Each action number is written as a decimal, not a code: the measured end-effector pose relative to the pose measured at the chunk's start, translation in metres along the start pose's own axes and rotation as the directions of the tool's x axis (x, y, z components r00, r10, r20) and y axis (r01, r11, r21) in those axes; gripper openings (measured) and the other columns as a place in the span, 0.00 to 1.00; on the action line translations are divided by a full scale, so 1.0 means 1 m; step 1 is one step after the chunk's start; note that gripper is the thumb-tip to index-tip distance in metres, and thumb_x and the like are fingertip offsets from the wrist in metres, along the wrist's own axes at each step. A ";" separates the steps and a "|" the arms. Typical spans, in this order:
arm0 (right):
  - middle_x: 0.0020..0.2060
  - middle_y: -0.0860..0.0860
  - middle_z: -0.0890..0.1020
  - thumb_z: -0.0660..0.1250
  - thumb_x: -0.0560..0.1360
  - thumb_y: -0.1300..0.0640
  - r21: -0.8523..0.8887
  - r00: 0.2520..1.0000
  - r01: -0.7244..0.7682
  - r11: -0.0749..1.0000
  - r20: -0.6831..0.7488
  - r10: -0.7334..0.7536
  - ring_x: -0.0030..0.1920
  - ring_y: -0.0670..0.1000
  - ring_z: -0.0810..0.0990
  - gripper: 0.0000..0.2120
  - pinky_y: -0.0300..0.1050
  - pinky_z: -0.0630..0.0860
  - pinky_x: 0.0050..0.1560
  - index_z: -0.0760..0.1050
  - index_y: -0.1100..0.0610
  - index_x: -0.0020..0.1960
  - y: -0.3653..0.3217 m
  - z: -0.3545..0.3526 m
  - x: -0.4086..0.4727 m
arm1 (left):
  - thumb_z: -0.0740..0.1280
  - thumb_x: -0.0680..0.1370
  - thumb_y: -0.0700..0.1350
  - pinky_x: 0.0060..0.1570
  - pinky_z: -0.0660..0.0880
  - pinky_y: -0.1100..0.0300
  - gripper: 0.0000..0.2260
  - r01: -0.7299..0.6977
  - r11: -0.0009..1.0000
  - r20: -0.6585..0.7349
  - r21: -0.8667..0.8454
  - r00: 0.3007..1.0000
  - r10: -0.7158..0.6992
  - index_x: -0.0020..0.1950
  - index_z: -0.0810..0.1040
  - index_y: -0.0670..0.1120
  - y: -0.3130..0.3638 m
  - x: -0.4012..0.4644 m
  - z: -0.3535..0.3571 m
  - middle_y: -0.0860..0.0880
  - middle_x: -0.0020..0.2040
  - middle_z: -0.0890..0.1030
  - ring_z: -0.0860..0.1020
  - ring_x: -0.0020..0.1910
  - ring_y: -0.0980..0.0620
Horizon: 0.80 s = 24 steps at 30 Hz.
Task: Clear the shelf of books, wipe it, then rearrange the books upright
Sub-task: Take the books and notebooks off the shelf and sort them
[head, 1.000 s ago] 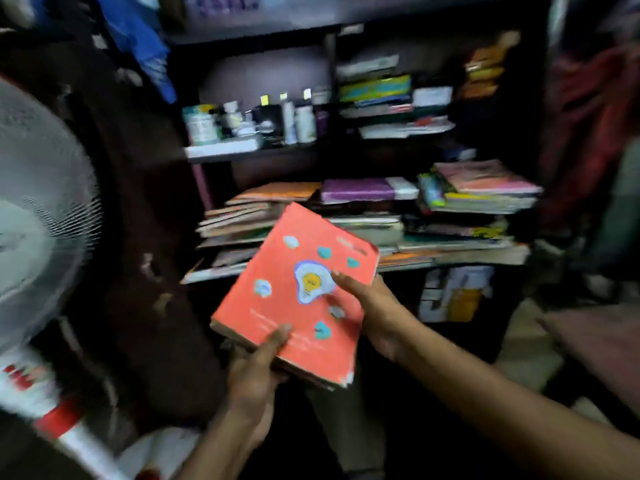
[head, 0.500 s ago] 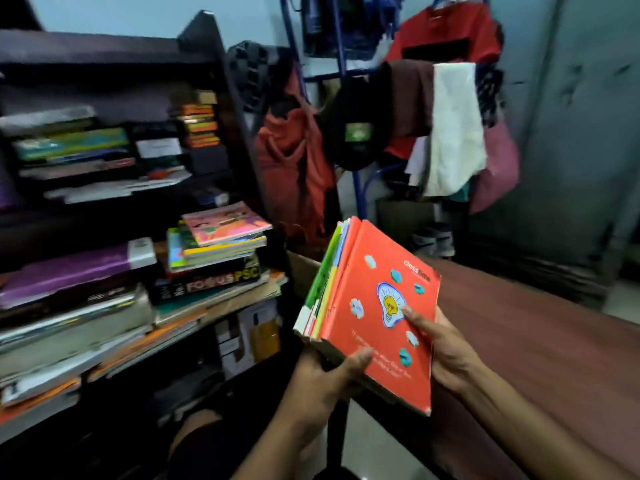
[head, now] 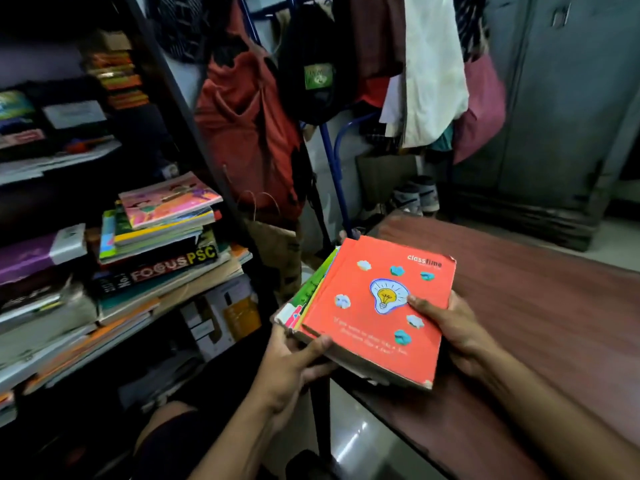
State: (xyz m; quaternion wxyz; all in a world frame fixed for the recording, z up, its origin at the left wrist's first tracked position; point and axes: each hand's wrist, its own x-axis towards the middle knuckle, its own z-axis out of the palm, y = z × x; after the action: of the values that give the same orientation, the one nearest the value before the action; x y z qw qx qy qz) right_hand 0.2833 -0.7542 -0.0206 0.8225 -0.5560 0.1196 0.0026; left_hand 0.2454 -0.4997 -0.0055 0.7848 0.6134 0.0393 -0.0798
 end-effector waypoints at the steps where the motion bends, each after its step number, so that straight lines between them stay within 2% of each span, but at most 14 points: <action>1: 0.52 0.58 0.86 0.73 0.75 0.64 -0.011 1.000 0.020 1.000 -0.014 -0.020 0.50 0.61 0.86 0.17 0.55 0.84 0.48 0.76 0.60 0.62 0.002 0.001 0.001 | 0.75 0.70 0.38 0.47 0.82 0.46 0.29 -0.009 1.000 -0.043 -0.025 0.999 0.008 0.69 0.70 0.50 -0.001 0.003 -0.002 0.46 0.61 0.83 0.83 0.59 0.46; 5: 0.49 0.56 0.87 0.74 0.75 0.64 -0.063 0.994 0.048 0.997 -0.099 -0.054 0.46 0.57 0.87 0.13 0.51 0.85 0.44 0.78 0.60 0.58 0.006 0.005 0.005 | 0.74 0.73 0.37 0.43 0.83 0.47 0.28 -0.021 0.997 -0.162 -0.075 0.987 0.008 0.67 0.69 0.58 -0.011 0.009 -0.001 0.49 0.59 0.84 0.83 0.57 0.46; 9: 0.46 0.57 0.87 0.73 0.75 0.66 -0.107 0.985 0.031 0.994 -0.166 -0.049 0.38 0.54 0.87 0.08 0.50 0.85 0.39 0.79 0.59 0.53 0.002 0.002 0.007 | 0.75 0.74 0.37 0.42 0.83 0.47 0.32 -0.049 0.998 -0.255 -0.033 0.966 0.039 0.71 0.65 0.56 -0.010 0.009 -0.004 0.49 0.59 0.84 0.84 0.55 0.48; 14: 0.48 0.57 0.86 0.72 0.75 0.66 -0.133 0.979 0.021 0.991 -0.198 -0.047 0.36 0.53 0.86 0.10 0.49 0.84 0.36 0.78 0.56 0.54 0.000 -0.013 0.001 | 0.73 0.76 0.40 0.41 0.83 0.48 0.27 -0.012 0.994 -0.272 0.108 0.961 0.041 0.69 0.65 0.53 -0.003 0.017 -0.016 0.48 0.60 0.82 0.83 0.55 0.48; 16: 0.47 0.56 0.86 0.72 0.75 0.66 -0.124 0.974 0.002 0.992 -0.226 -0.031 0.34 0.52 0.86 0.10 0.48 0.84 0.33 0.78 0.57 0.54 -0.004 -0.025 -0.006 | 0.73 0.78 0.43 0.48 0.83 0.48 0.25 -0.018 0.971 -0.299 0.240 0.950 0.092 0.69 0.66 0.54 0.000 0.020 -0.018 0.47 0.66 0.77 0.80 0.60 0.48; 17: 0.47 0.56 0.86 0.72 0.75 0.66 -0.122 0.970 -0.002 0.992 -0.242 -0.028 0.34 0.51 0.86 0.11 0.47 0.83 0.32 0.78 0.57 0.55 -0.008 -0.033 -0.011 | 0.73 0.78 0.45 0.57 0.79 0.47 0.26 -0.030 0.896 -0.325 0.444 0.926 0.192 0.72 0.66 0.55 -0.001 0.024 -0.020 0.46 0.71 0.72 0.75 0.66 0.47; 18: 0.47 0.57 0.86 0.72 0.75 0.67 -0.117 0.965 -0.003 0.993 -0.260 -0.028 0.33 0.52 0.86 0.12 0.47 0.83 0.31 0.78 0.58 0.57 -0.012 -0.043 -0.016 | 0.73 0.77 0.48 0.68 0.71 0.47 0.29 -0.028 0.719 -0.304 0.694 0.894 0.328 0.75 0.65 0.55 -0.002 0.027 -0.021 0.44 0.76 0.65 0.68 0.73 0.44; 19: 0.47 0.57 0.85 0.72 0.75 0.67 -0.105 0.959 -0.002 0.994 -0.281 -0.028 0.33 0.52 0.86 0.14 0.47 0.82 0.30 0.77 0.59 0.59 -0.016 -0.052 -0.021 | 0.73 0.77 0.50 0.75 0.61 0.48 0.32 -0.053 0.488 -0.208 0.871 0.861 0.465 0.78 0.63 0.53 -0.004 0.028 -0.022 0.44 0.80 0.58 0.59 0.78 0.43; 20: 0.47 0.57 0.85 0.72 0.75 0.67 -0.096 0.951 0.003 0.995 -0.307 -0.032 0.33 0.52 0.86 0.14 0.47 0.82 0.29 0.77 0.59 0.60 -0.020 -0.062 -0.027 | 0.72 0.77 0.52 0.77 0.54 0.49 0.33 -0.131 0.293 -0.045 0.947 0.850 0.525 0.79 0.62 0.51 -0.006 0.028 -0.019 0.44 0.81 0.54 0.53 0.80 0.43; 21: 0.48 0.57 0.85 0.71 0.75 0.67 -0.090 0.942 0.012 0.996 -0.334 -0.042 0.32 0.52 0.86 0.15 0.48 0.82 0.29 0.76 0.59 0.60 -0.024 -0.072 -0.031 | 0.71 0.78 0.54 0.78 0.52 0.50 0.33 -0.238 0.216 0.112 0.947 0.873 0.474 0.80 0.62 0.49 -0.009 0.027 -0.013 0.45 0.82 0.55 0.52 0.81 0.45; 23: 0.49 0.57 0.85 0.70 0.76 0.68 -0.077 0.918 0.029 0.997 -0.393 -0.057 0.32 0.52 0.85 0.16 0.50 0.83 0.31 0.76 0.58 0.62 -0.034 -0.092 -0.039 | 0.66 0.78 0.62 0.79 0.52 0.54 0.34 -0.356 0.279 0.300 0.892 0.927 0.224 0.80 0.61 0.50 -0.019 0.020 0.008 0.48 0.82 0.57 0.53 0.81 0.50; 24: 0.49 0.57 0.85 0.70 0.76 0.67 -0.067 0.904 0.036 0.997 -0.423 -0.061 0.32 0.52 0.85 0.16 0.51 0.84 0.32 0.76 0.58 0.62 -0.038 -0.101 -0.041 | 0.61 0.77 0.67 0.79 0.51 0.53 0.36 -0.373 0.256 0.354 0.892 0.928 0.121 0.81 0.59 0.51 -0.026 0.019 0.016 0.49 0.82 0.56 0.53 0.81 0.52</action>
State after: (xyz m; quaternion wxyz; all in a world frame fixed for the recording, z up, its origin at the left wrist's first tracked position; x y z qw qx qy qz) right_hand 0.2290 -0.8554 -0.0133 0.7602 -0.5697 0.2815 -0.1354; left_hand 0.2587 -0.5229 -0.0289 0.2716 0.9417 -0.1967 -0.0282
